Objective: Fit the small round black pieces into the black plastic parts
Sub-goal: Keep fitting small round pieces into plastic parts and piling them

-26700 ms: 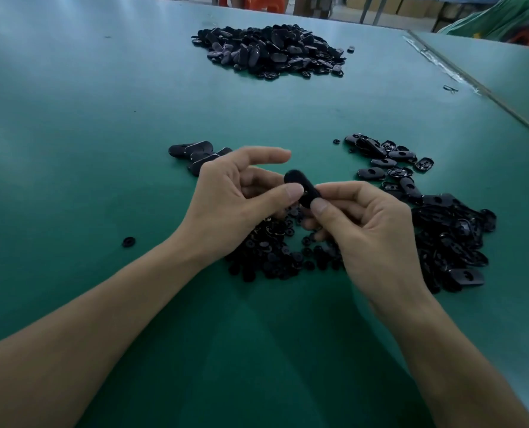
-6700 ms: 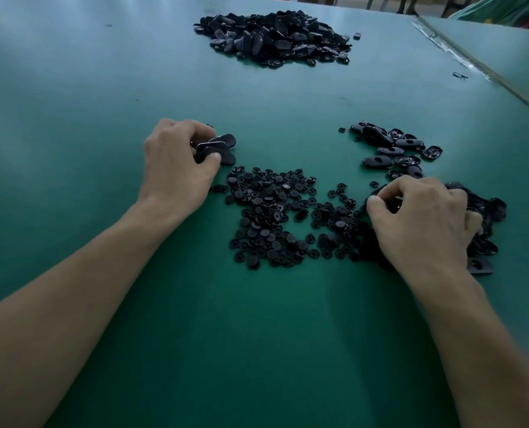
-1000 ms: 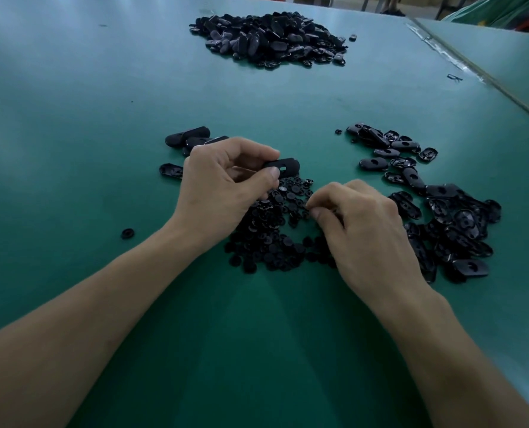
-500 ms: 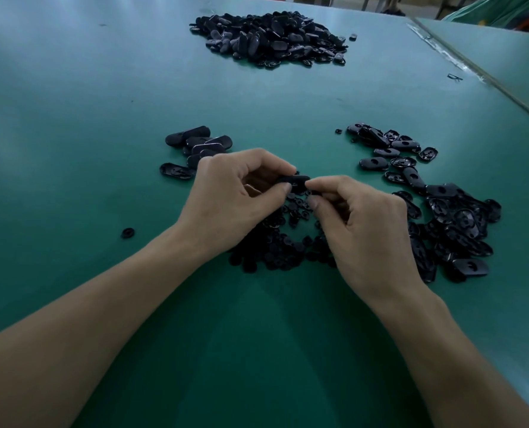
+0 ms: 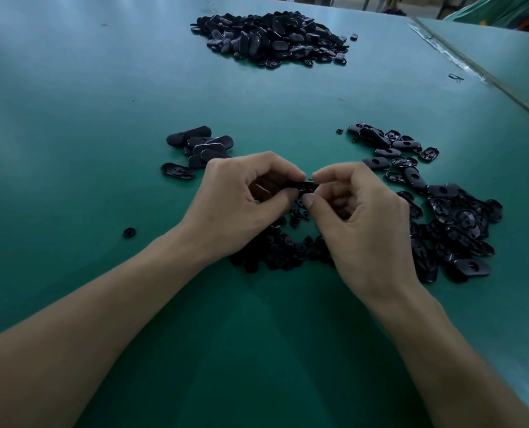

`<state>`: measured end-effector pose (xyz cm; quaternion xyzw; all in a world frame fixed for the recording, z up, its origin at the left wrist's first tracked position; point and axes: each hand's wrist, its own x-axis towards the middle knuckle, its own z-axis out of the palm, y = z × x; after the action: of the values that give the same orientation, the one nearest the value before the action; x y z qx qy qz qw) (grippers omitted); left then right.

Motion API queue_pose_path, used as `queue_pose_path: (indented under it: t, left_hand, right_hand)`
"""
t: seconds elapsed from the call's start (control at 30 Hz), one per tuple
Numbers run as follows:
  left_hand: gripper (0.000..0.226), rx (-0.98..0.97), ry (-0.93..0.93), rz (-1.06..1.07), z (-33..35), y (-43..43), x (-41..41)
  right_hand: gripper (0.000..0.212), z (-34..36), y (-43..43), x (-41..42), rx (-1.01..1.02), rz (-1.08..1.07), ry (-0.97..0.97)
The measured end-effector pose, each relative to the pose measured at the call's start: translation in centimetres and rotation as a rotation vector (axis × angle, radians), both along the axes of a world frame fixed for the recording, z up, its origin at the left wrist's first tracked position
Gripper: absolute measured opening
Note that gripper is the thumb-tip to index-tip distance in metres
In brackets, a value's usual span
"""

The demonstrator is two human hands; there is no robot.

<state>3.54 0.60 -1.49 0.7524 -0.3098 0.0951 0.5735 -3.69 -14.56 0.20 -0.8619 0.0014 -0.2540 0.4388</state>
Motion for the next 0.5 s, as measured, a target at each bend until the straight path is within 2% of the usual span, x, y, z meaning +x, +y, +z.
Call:
queue_pose_path:
  t: [0.33,0.5]
  left_hand:
    - [0.020,-0.050,0.049,-0.065,0.30,0.00,-0.28]
    - [0.017,-0.116,0.128,-0.067,0.33,0.02,-0.28]
  right_hand:
    - [0.016,0.20,0.44,-0.12,-0.108,-0.023,-0.076]
    - [0.017,0.45,0.79,-0.14,-0.057,-0.018,-0.037]
